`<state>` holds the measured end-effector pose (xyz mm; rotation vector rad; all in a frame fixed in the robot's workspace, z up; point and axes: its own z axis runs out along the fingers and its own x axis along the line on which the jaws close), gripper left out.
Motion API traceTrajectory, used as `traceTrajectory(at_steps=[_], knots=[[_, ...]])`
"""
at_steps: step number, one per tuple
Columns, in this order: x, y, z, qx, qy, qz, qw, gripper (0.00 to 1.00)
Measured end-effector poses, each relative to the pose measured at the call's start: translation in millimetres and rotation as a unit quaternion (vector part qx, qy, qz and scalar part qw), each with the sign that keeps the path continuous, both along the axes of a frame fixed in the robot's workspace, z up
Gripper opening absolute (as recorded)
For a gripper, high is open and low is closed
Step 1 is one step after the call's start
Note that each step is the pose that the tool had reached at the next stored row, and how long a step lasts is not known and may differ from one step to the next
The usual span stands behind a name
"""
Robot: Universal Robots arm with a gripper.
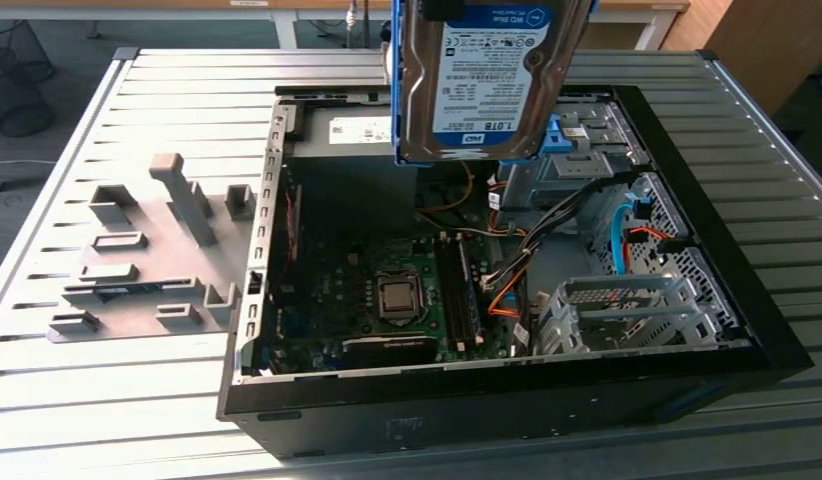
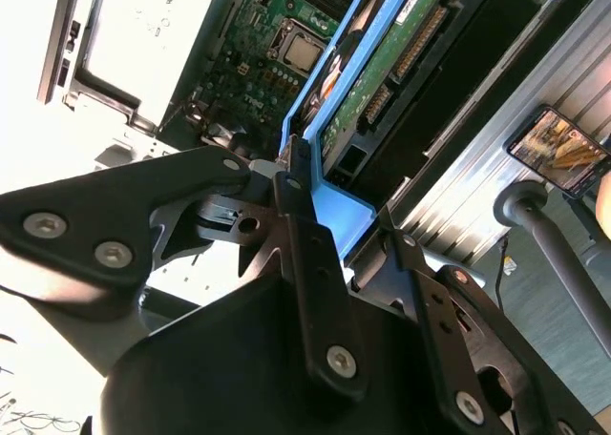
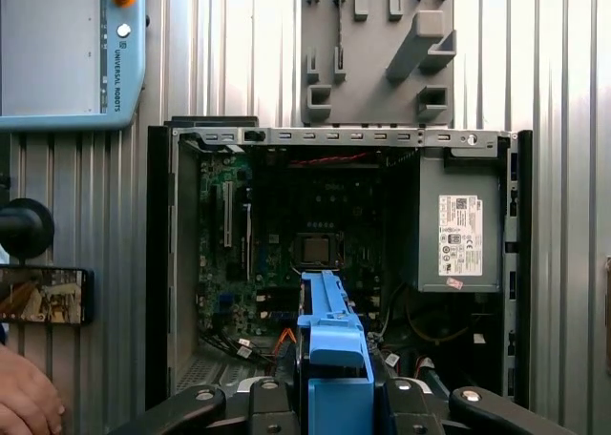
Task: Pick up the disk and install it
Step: 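Insert the disk into the insertion slot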
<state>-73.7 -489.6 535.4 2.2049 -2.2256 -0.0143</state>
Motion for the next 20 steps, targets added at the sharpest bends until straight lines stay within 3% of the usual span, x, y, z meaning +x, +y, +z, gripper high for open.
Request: traceTrajectory(at_steps=[14, 17, 20], knots=[[0.7, -0.4, 0.0, 0.0, 0.0, 0.0, 1.0, 0.37], [0.6, -4.4, -0.1, 0.0, 0.0, 0.0, 1.0, 0.37], [0.6, -12.2, -0.7, 0.0001, 0.0, 0.0, 1.0, 0.37]])
